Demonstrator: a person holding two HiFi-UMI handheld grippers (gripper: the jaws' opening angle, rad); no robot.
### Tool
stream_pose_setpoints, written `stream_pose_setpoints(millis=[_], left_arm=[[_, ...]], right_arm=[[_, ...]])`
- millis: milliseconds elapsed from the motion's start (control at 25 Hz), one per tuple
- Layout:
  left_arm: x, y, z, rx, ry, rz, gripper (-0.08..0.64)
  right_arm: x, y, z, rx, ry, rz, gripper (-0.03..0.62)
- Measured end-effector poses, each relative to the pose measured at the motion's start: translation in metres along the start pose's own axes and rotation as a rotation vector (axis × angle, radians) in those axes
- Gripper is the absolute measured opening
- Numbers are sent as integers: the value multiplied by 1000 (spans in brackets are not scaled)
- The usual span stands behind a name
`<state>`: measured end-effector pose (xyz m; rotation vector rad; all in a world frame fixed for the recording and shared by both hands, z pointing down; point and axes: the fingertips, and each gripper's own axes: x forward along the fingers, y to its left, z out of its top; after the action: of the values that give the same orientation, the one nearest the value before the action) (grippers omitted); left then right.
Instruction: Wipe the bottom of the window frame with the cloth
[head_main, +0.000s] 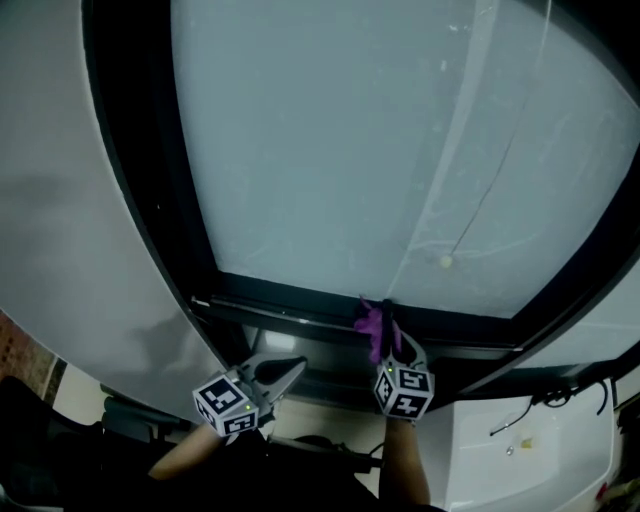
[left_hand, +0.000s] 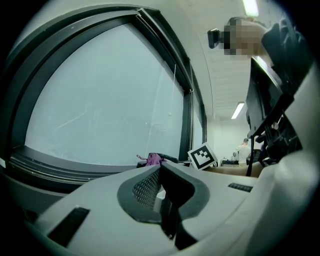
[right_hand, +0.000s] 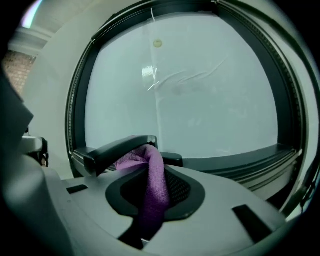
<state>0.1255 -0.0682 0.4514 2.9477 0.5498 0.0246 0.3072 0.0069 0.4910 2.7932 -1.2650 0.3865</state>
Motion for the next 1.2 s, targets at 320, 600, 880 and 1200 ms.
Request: stream_pose_setpoints(millis=[320, 600, 880, 1200], left_arm=[[21, -21, -8, 8, -6, 65, -8], [29, -38, -15, -8, -17, 102, -8], [33, -19, -13, -13, -24, 80, -8], [55, 3, 13, -9, -32, -18, -8]], right_arm=[[2, -21, 10, -193, 45, 66, 69], [2, -48, 26, -170, 30, 65, 69], [15, -49, 36, -129, 32, 23, 69], [22, -66, 34, -85, 71, -85, 69]])
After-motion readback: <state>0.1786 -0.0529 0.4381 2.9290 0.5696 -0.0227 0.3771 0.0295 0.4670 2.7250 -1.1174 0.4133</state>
